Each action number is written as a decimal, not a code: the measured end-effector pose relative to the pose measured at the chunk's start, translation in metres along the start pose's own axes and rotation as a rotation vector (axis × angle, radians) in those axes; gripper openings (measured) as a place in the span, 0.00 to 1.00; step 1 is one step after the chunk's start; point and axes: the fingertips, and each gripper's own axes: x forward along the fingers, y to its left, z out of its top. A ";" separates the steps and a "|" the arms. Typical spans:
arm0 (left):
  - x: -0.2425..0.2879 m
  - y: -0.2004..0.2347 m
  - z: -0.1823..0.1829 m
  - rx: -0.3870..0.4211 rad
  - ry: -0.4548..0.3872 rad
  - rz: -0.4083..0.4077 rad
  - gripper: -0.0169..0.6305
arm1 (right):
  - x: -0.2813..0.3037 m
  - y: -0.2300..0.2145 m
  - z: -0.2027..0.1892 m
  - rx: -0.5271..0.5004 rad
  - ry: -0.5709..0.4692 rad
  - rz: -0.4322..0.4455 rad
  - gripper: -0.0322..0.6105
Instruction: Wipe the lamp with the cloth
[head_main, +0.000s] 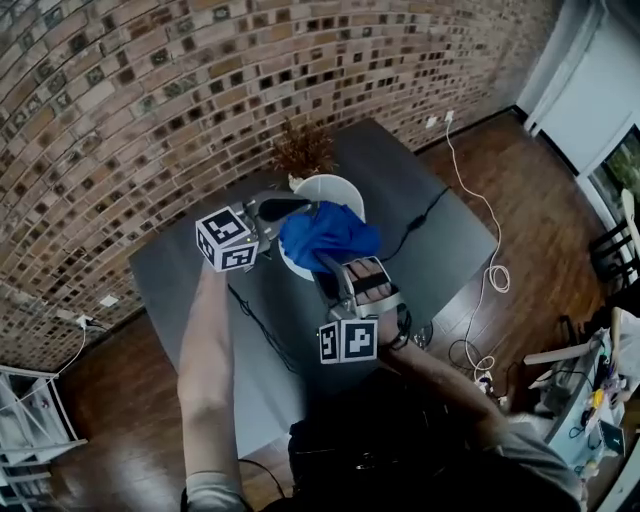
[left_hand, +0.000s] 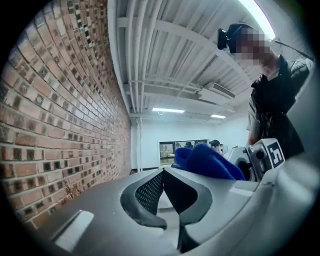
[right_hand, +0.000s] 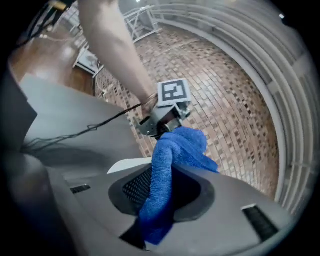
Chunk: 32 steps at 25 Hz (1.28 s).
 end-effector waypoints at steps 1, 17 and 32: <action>-0.001 -0.001 -0.001 0.007 0.006 -0.001 0.03 | 0.004 0.009 0.002 -0.035 0.020 -0.002 0.21; 0.002 -0.001 -0.010 0.127 0.081 0.073 0.03 | -0.005 0.192 -0.025 0.113 0.059 0.615 0.21; -0.001 0.001 -0.010 0.103 0.092 0.098 0.03 | 0.006 0.108 -0.051 -0.101 -0.051 0.219 0.21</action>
